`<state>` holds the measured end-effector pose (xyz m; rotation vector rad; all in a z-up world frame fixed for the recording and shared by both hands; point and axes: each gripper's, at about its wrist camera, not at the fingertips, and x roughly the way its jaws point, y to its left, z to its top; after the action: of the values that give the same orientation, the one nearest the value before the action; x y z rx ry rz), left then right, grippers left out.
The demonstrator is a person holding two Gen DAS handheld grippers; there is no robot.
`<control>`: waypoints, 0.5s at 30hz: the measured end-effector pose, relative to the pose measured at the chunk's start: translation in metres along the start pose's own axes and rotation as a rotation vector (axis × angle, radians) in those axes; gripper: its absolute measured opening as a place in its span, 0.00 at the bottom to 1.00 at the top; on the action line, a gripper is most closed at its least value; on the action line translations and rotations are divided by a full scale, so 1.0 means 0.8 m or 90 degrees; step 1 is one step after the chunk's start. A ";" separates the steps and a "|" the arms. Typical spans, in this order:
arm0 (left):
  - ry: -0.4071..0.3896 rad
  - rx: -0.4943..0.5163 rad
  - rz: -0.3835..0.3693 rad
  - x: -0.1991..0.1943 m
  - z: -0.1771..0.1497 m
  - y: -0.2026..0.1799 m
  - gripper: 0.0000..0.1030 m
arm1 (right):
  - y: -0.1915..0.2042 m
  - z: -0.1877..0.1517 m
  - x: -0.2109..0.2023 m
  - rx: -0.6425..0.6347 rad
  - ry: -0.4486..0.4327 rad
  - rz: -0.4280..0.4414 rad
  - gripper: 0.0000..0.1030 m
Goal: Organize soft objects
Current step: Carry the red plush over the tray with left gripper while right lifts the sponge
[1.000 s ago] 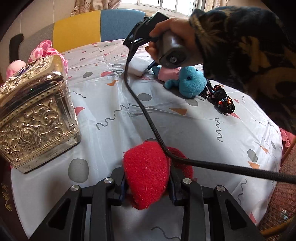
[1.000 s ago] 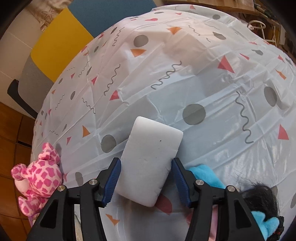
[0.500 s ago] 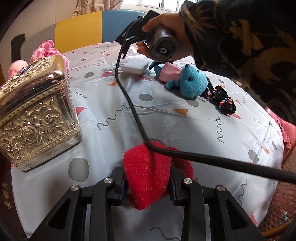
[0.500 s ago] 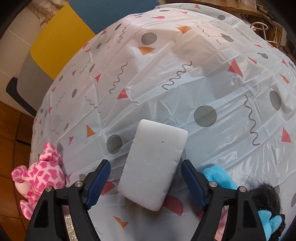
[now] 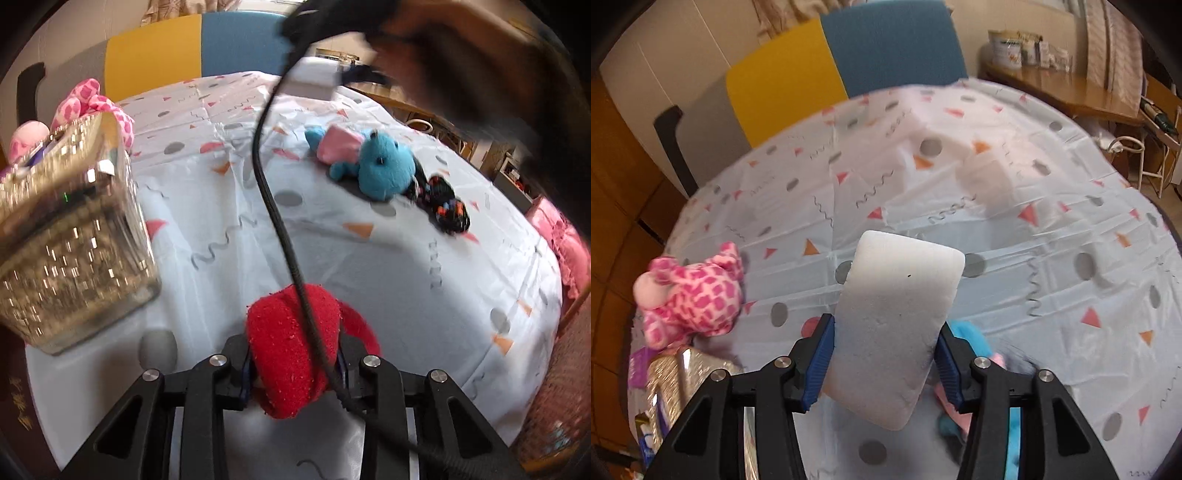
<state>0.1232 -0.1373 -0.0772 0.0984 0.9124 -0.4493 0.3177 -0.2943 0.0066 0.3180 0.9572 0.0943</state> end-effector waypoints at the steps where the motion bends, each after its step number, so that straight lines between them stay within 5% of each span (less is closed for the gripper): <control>1: -0.005 -0.002 0.001 -0.004 0.007 0.000 0.32 | -0.010 -0.007 -0.020 0.008 -0.018 0.002 0.51; 8: -0.064 -0.028 0.004 -0.042 0.083 0.013 0.33 | -0.071 -0.050 -0.120 0.104 -0.140 -0.008 0.51; 15: -0.106 -0.092 0.030 -0.085 0.175 0.070 0.33 | -0.055 -0.104 -0.146 0.108 -0.170 0.018 0.51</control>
<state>0.2148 -0.1019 0.0559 -0.0484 0.7748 -0.3415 0.1797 -0.3427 0.0406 0.4886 0.6972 -0.0043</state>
